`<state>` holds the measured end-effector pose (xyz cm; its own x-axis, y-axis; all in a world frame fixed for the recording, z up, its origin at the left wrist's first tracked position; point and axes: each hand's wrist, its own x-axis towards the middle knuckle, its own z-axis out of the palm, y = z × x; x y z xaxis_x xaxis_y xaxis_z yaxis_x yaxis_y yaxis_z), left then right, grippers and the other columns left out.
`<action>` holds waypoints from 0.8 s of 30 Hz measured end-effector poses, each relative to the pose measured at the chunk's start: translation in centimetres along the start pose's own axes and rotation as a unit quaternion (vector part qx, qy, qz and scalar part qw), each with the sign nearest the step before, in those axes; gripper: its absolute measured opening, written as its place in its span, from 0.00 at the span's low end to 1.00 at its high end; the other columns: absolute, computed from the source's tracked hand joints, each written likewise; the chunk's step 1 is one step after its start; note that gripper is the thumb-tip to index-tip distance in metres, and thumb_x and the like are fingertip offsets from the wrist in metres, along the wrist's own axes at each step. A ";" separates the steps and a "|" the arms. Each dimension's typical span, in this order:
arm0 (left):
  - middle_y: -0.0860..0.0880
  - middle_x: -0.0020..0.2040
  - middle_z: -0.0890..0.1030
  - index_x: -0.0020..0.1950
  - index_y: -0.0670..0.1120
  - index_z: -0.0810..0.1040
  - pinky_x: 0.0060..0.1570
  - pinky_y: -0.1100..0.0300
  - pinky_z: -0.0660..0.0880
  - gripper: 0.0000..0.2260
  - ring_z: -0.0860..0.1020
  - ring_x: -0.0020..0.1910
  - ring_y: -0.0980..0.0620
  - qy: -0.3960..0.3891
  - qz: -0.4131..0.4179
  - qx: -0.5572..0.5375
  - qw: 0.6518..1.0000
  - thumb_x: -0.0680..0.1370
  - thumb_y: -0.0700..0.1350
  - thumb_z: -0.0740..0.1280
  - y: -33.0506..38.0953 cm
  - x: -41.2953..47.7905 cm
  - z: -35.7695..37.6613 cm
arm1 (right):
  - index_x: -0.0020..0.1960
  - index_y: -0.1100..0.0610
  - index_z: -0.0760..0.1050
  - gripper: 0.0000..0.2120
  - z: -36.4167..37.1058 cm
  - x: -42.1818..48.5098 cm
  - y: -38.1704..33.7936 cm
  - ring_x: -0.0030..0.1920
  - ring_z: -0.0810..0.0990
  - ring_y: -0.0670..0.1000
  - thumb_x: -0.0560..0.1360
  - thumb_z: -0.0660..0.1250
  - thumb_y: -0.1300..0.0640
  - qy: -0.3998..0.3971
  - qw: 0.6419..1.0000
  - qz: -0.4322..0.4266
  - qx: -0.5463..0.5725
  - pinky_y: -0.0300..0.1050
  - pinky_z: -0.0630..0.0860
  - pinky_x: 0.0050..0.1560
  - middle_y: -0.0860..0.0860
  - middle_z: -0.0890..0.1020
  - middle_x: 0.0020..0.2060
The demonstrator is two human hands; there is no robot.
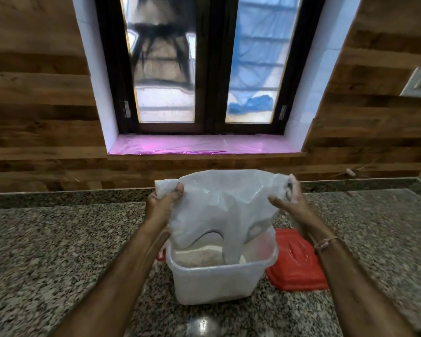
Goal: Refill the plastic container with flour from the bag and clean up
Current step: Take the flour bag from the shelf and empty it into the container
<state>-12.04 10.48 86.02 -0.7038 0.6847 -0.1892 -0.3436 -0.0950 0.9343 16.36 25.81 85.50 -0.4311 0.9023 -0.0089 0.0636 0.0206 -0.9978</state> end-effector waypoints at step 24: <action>0.50 0.45 0.86 0.47 0.48 0.83 0.34 0.62 0.82 0.03 0.85 0.40 0.55 0.088 0.097 0.113 0.985 0.76 0.41 0.75 0.5 -1.0 -0.5 | 0.49 0.61 0.80 0.10 -1.1 4.9 2.5 0.45 0.82 0.54 0.72 0.74 0.56 -0.058 0.984 -0.079 0.149 0.44 0.82 0.42 0.56 0.85 0.44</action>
<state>-11.83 9.38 86.54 -0.8458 0.5325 -0.0322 -0.0601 -0.0351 0.9976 15.36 30.78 83.04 -0.5147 0.8427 0.1577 -0.2711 0.0145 -0.9625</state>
